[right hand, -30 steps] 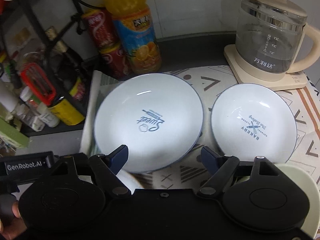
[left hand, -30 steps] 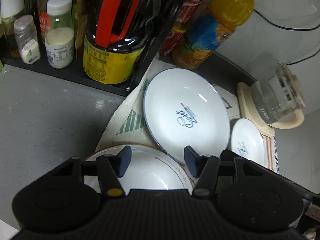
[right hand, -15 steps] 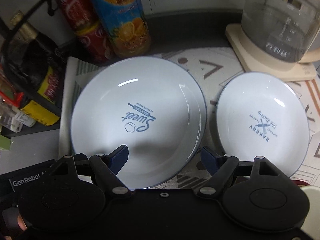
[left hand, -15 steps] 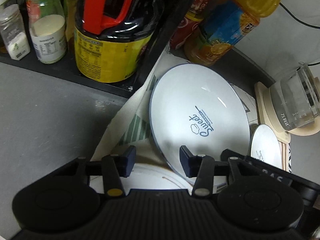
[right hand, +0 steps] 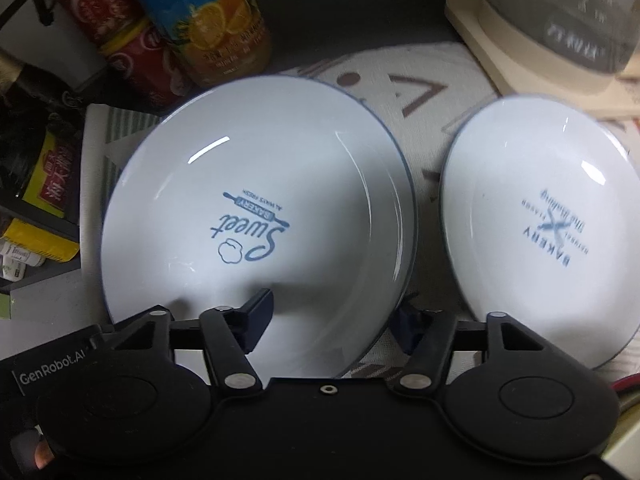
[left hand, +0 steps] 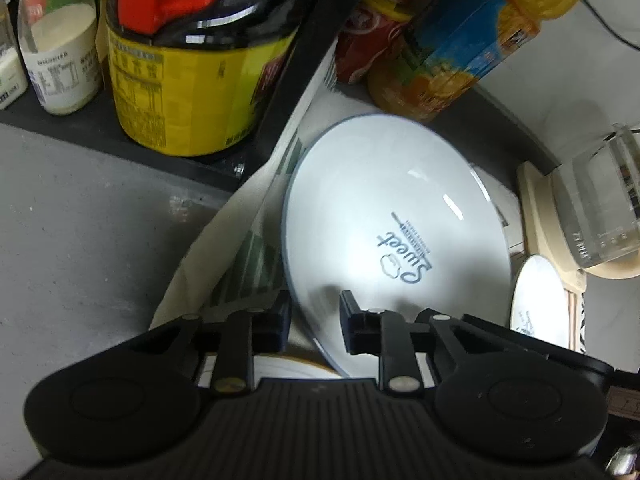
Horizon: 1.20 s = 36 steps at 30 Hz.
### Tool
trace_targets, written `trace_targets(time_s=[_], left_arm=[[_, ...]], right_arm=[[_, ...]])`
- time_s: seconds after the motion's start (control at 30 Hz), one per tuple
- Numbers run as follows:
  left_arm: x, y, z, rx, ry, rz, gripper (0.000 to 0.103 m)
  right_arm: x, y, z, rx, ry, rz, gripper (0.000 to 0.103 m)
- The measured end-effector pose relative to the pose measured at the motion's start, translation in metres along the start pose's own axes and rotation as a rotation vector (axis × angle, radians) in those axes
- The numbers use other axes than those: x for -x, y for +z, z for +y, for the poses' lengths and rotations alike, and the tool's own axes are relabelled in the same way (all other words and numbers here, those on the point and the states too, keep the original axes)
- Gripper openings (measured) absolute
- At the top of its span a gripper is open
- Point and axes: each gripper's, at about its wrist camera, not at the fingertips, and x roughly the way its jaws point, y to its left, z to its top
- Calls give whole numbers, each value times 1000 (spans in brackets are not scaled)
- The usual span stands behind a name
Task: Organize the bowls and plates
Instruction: 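Lift the 'Sweet' plate and carry it over the flower-pattern plate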
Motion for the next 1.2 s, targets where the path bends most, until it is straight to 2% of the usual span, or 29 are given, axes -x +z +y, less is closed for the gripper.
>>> trace_targets(time_s=[0.07,0.13,0.2,0.33,0.43,0.53,0.77,1.03,1.2], left_arm=[[-4,-1,4,11,-14,11,20],[-4,-2,7,17,-31,4,16],[-3,-2,7,10,-28,-2,14],[4,1,7,-9,-16,-20,14],[12,1,4,-71,-23,-52,15],[20,3,3,-74,-43,-66,15],[32,1,-3,-112,-42,-64,15],[58,-15,1,-127,-49,-88,16],[71,-26,5,-136,-41,-97,15]], right_arm=[[1,-1,0,-6,-10,-7,52],[3,-1,-4,-25,-15,-20,35],[6,-1,-10,-57,16,-27,27],[19,-6,-13,-49,50,-81,21],[32,-7,-15,-45,71,-133,15],[44,-9,-16,-36,91,-175,15],[52,-22,-24,-78,110,-191,15],[81,-45,-17,-63,123,-249,15],[92,-63,-11,-56,126,-256,15]])
